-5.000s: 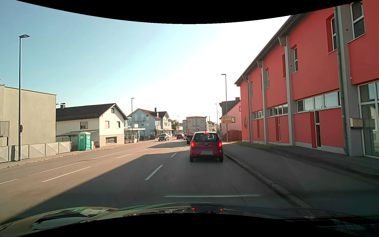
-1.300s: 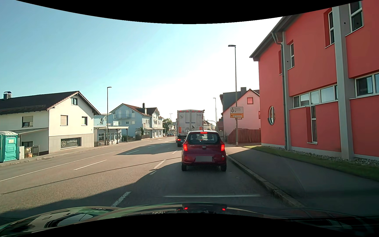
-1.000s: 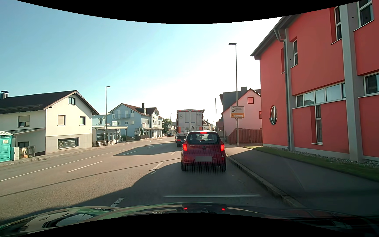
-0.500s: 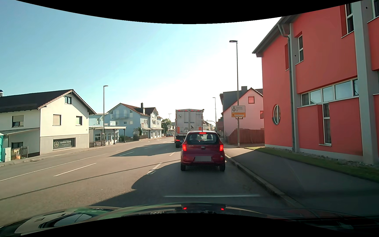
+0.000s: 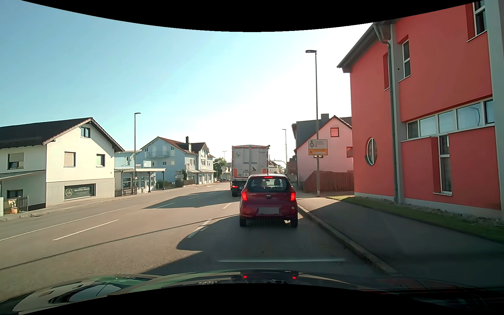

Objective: Follow the waypoints while adhering to traffic rules and regulations

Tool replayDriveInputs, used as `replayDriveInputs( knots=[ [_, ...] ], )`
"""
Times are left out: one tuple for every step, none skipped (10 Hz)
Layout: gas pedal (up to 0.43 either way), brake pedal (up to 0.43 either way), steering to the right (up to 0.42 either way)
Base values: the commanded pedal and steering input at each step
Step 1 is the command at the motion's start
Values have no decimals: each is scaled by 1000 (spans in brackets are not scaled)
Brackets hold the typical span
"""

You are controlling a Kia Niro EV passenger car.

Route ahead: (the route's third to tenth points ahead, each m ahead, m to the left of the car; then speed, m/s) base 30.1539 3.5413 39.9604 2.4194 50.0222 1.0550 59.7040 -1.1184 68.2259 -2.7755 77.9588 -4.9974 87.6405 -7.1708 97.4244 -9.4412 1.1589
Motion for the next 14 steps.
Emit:
replayDriveInputs(
  knots=[
    [0,0,26],
    [0,0,26],
    [0,0,26],
    [0,0,26],
    [28,0,27],
    [79,0,27],
    [79,0,27],
    [79,0,27],
    [79,0,27],
    [67,0,27],
    [67,0,27],
    [67,0,27],
    [67,0,27],
    [67,0,27]
  ],
)
